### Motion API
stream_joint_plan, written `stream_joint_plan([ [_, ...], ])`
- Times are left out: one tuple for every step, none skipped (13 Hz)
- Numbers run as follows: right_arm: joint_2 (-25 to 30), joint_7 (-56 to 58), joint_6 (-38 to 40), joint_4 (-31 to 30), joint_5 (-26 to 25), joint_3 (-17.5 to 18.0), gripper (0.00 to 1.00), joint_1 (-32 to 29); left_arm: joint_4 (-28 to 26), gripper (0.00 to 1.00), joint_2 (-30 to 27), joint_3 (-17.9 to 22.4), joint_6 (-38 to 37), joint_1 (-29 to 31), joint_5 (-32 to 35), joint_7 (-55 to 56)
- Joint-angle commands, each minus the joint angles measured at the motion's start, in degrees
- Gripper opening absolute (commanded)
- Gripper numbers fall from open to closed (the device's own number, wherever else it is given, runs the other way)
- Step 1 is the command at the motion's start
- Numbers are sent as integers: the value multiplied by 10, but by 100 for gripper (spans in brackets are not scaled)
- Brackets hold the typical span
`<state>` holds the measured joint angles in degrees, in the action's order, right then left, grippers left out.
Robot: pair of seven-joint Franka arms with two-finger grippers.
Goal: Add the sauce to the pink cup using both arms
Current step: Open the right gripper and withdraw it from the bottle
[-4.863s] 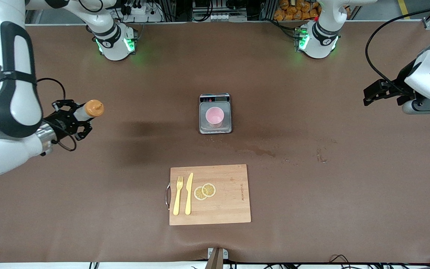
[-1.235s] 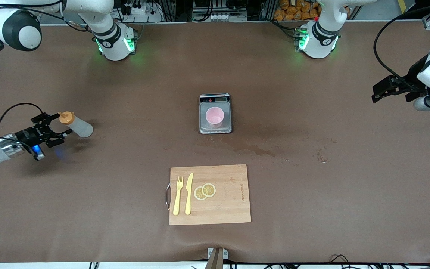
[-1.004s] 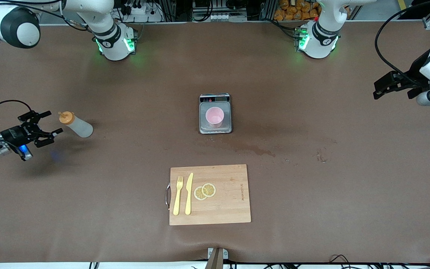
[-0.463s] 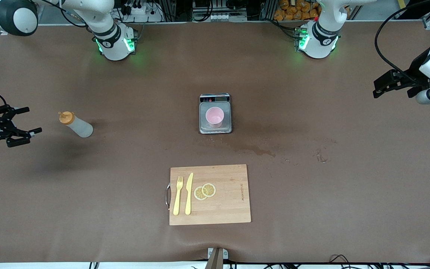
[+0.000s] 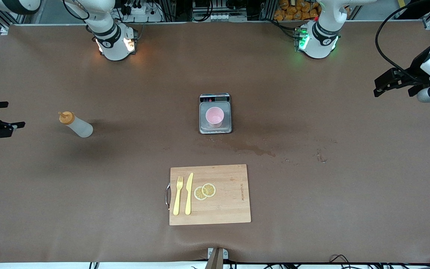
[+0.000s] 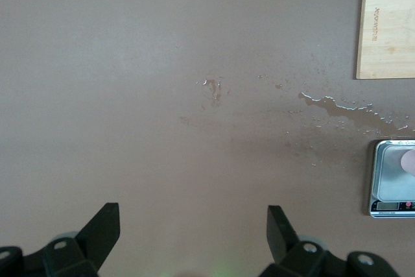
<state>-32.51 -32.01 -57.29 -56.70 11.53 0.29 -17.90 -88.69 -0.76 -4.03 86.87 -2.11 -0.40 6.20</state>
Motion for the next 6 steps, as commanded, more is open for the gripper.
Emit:
stream_joint_plan([
  [47, 24, -35, -31, -48, 0, 100, 32, -8, 100, -13, -2, -6, 3, 1, 0],
  [66, 24, -49, -57, -48, 0, 100, 41, -7, 100, -13, -2, -6, 3, 2, 0],
  [92, 25, -76, -100, -49, 0, 100, 51, -6, 100, -13, -2, -6, 3, 1, 0],
  [137, 25, -131, -167, -54, 0, 100, 63, -6, 100, -13, -1, -6, 3, 1, 0],
  [190, 30, -203, -251, -67, 1, 100, 70, -6, 100, -13, 1, -6, 3, 1, -3],
  [229, 57, -261, -315, -73, 0, 100, 77, -5, 100, -13, 1, -6, 3, 1, -6],
])
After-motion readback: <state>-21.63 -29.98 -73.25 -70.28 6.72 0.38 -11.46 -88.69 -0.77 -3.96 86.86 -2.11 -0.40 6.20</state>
